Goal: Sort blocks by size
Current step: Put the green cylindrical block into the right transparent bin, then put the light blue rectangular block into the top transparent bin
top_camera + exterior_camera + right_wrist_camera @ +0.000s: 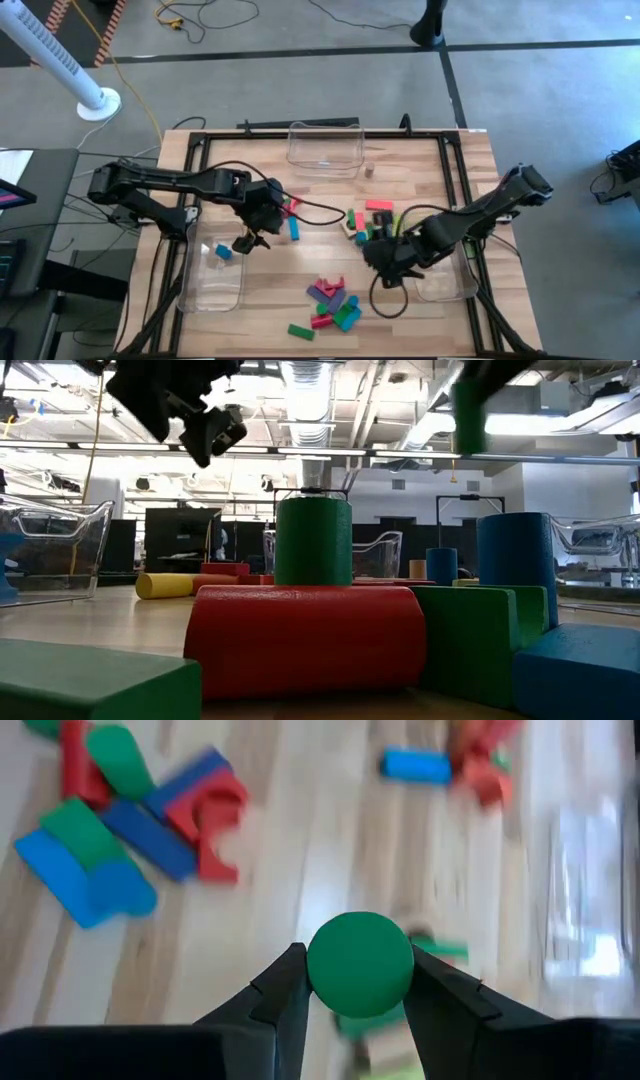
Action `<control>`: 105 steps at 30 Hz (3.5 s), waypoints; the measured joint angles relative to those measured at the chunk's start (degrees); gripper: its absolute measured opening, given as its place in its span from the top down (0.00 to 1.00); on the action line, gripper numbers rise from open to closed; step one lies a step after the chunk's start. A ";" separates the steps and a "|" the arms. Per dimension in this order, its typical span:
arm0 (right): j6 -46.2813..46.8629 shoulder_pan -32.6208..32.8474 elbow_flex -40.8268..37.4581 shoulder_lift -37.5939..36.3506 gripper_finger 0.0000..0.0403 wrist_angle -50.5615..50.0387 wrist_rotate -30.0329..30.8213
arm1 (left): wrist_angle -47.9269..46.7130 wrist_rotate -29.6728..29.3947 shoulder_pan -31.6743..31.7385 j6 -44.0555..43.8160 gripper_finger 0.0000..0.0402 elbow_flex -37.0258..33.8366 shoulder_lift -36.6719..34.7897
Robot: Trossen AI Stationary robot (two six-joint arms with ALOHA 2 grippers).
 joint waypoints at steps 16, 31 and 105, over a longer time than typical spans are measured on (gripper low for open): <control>38.69 10.31 -0.02 -2.71 0.59 -33.09 0.71 | 17.23 -0.05 -7.86 -6.10 0.48 -14.49 0.00; 56.99 19.02 -19.75 -8.48 0.59 -23.95 -6.93 | 23.36 -0.90 -10.88 -6.29 0.48 -15.21 0.00; 48.47 19.68 -18.84 -13.59 0.41 -8.27 10.09 | 6.47 -19.43 4.99 28.24 0.70 7.40 32.46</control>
